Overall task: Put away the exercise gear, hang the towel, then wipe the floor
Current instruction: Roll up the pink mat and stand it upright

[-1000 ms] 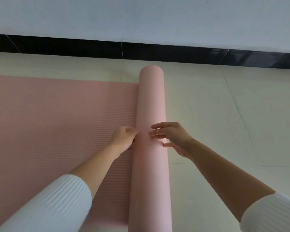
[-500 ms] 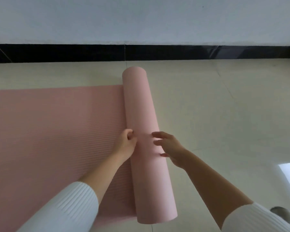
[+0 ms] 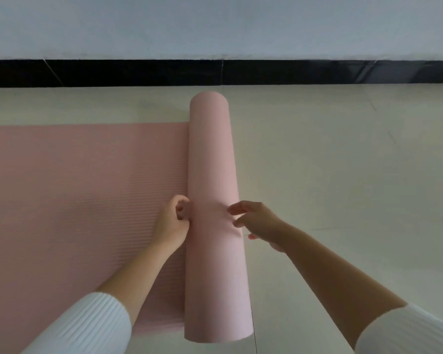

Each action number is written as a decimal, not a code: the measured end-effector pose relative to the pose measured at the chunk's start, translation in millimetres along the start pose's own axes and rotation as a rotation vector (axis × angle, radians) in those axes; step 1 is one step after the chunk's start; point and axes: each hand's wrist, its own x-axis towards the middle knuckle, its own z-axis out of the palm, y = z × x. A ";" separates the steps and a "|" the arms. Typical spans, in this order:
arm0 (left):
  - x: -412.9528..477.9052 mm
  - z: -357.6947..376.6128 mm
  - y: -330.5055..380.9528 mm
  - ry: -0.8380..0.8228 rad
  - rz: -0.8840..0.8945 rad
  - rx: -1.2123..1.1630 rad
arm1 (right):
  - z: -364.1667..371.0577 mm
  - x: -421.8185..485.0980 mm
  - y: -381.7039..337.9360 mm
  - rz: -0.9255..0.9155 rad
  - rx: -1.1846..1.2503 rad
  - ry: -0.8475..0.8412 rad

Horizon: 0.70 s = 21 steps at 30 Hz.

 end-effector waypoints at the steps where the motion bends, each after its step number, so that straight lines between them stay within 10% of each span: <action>1: -0.1 -7.4 -1.1 -0.007 -0.035 0.014 | 5.6 1.3 -4.9 -0.017 0.006 -0.045; 6: -21.6 -47.2 1.2 -0.389 -0.403 -0.064 | 29.2 17.8 -19.6 0.027 0.139 -0.065; 12: -39.0 -47.4 -10.0 -0.143 -0.122 0.465 | 42.2 29.2 -32.7 -0.029 -0.058 -0.077; 15: -54.2 -57.3 -7.7 -0.304 -0.037 0.687 | 51.7 26.9 -35.9 -0.116 -0.331 -0.046; 21: -46.5 -73.9 -14.3 -0.310 -0.228 0.377 | 74.3 33.5 -49.9 -0.246 -0.293 -0.009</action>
